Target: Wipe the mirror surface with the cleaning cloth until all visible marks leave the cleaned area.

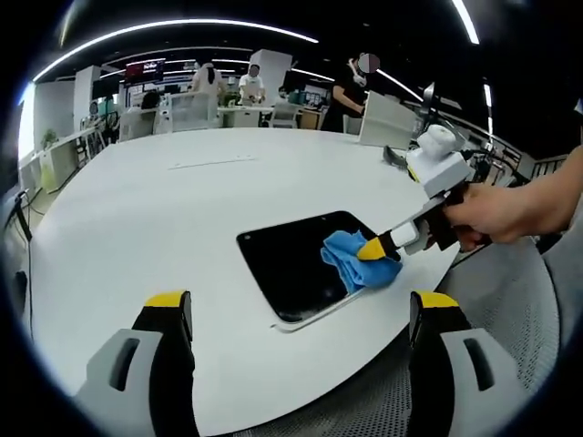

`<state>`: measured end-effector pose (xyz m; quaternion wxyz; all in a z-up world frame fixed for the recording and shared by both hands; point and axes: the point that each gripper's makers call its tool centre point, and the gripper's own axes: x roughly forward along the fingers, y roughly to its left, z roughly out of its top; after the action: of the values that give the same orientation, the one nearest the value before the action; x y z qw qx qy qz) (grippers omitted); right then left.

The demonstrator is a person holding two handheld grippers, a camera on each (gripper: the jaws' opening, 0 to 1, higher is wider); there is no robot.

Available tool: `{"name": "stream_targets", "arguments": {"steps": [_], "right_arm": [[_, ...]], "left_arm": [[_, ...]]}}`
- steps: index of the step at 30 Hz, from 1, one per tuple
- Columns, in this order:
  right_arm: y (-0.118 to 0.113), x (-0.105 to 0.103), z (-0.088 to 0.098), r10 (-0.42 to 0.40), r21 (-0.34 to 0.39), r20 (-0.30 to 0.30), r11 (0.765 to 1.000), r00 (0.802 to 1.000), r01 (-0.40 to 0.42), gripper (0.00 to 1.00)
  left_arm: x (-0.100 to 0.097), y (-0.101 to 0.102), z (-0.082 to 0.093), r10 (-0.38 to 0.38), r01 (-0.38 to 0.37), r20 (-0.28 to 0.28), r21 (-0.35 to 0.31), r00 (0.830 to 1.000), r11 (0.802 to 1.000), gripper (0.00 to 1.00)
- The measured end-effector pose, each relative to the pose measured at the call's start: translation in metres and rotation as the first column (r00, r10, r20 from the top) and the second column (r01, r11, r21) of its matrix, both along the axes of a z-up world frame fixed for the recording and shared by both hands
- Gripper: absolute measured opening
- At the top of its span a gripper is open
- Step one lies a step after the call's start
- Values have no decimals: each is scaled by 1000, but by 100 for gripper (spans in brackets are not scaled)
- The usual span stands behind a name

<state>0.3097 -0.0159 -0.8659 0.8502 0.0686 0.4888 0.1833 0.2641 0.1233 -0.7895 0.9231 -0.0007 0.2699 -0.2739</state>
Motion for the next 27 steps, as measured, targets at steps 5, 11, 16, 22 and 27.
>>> {"name": "stream_targets", "arguments": {"steps": [5,11,16,22,27], "right_arm": [[10,2,0,17,4,-6,1000,1000,-17,0],[22,2,1,25,14,-13,1000,1000,-25,0],[34,4,1,33,22,-21,999,999,-32,0],[53,4,0,70,17,-18,997,997,-70,0],[62,5,0,87,19,-20,996,996,-86,0]], "left_arm": [[-1,-1,0,-4,4,-5,-3,1000,1000,99],[-1,-2,2,2,-3,-18,-43,1000,999,99],[-2,-3,1,-7,6,-15,-33,1000,999,99],[-2,-3,-1,-18,17,-14,-13,1000,1000,99],[-3,-3,-1,-20,20,-17,-13,1000,1000,99]]}}
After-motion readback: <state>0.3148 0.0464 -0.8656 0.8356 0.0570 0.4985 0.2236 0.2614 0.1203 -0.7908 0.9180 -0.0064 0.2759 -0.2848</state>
